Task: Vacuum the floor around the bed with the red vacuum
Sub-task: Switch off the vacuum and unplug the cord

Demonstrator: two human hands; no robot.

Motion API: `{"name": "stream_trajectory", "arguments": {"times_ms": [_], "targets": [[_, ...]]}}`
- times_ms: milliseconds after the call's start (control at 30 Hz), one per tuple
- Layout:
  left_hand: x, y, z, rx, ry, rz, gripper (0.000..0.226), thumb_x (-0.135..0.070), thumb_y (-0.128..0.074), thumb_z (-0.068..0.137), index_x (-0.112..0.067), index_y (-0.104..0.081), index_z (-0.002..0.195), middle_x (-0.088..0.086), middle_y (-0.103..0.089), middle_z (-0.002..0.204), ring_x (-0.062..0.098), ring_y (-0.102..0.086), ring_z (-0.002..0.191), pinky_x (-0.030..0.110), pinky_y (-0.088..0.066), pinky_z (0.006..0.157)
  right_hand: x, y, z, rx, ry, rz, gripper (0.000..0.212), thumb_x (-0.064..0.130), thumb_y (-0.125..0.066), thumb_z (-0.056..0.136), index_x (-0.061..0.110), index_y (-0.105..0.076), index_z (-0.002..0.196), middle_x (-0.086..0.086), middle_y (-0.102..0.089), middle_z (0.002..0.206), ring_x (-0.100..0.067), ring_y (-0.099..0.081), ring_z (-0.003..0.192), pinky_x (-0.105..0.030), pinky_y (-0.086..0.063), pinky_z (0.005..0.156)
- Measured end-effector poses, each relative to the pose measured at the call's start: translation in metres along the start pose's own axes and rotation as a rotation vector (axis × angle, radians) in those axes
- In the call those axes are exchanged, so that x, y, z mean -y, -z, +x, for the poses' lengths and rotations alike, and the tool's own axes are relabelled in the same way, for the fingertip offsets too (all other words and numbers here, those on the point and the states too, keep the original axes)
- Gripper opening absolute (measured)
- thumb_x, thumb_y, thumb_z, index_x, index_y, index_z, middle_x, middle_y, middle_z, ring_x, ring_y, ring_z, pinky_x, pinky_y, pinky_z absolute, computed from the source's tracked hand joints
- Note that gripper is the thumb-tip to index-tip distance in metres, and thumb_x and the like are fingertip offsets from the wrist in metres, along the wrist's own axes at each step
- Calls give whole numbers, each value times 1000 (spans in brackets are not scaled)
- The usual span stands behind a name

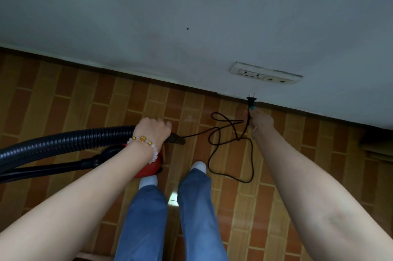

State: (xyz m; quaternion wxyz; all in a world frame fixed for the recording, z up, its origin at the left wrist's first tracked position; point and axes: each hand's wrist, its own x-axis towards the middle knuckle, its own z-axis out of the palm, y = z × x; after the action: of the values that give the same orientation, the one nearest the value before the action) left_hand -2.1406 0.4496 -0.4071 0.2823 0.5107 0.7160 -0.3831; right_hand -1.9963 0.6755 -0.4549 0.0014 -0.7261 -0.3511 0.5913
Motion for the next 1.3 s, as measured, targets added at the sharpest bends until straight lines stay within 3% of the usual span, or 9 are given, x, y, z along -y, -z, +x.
{"name": "stream_trajectory", "arguments": {"times_ms": [33,100,133,200,467,667,900,1133,1300], "targets": [[0,-4,1,-58,-4,-29,37,-15,-49,94,-12,-39,130,7,-55,117,21,-59,102,29,-37,64,-6,1,-1,11,2,56,15,17,-60,93,12,-65,106,1,-62,77,-7,-57,58,-11,-44,36],[3,-11,0,-109,0,-67,37,-15,-49,94,-12,-39,130,6,-55,117,21,-59,102,29,-36,64,-16,1,-8,41,24,87,30,15,-62,92,6,-62,120,-1,-67,82,-11,-63,79,-19,-57,73],[2,-17,-2,-124,-7,-73,37,-15,-49,94,-12,-40,130,6,-56,117,21,-59,102,29,-36,64,-19,0,-15,56,42,63,32,14,-61,92,4,-61,122,-1,-68,83,-13,-64,87,-28,-54,90],[3,-22,-13,-91,15,-92,36,-14,-49,94,-12,-41,129,5,-57,115,20,-60,101,29,-36,64,-26,-5,-26,81,107,19,32,14,-59,93,4,-61,123,1,-68,83,-15,-64,93,-36,-46,102],[28,-79,-55,-33,92,-235,36,-31,-51,94,-12,-47,123,3,-63,112,21,-63,100,28,-36,65,-46,-45,-102,222,275,-58,14,11,-51,96,12,-60,107,1,-62,76,-7,-57,66,-21,-51,76],[65,-131,-94,-109,174,-360,35,-35,-51,92,-13,-47,119,4,-63,110,25,-64,97,30,-37,64,-83,-84,-142,282,297,-140,26,15,-49,98,5,-62,118,5,-54,68,-5,-45,55,-13,-41,48],[118,-198,-141,-215,301,-506,42,-46,-50,91,-15,-44,119,2,-60,108,27,-65,91,32,-41,63,-125,-133,-175,303,343,-249,16,19,-46,99,11,-60,101,4,-49,62,-7,-40,50,-19,-35,49],[164,-253,-175,-227,588,-771,37,-43,-53,90,-12,-41,106,10,-64,94,31,-61,73,32,-41,57,-144,-175,-193,315,363,-400,24,18,-44,99,12,-60,83,1,-47,62,-10,-39,52,-23,-32,51],[162,-285,-172,-155,668,-958,34,-37,-57,88,-11,-37,98,14,-63,91,32,-60,73,32,-43,59,-171,-218,-200,382,353,-606,18,20,-48,98,13,-64,101,1,-52,74,-10,-43,63,-24,-37,59]]}}
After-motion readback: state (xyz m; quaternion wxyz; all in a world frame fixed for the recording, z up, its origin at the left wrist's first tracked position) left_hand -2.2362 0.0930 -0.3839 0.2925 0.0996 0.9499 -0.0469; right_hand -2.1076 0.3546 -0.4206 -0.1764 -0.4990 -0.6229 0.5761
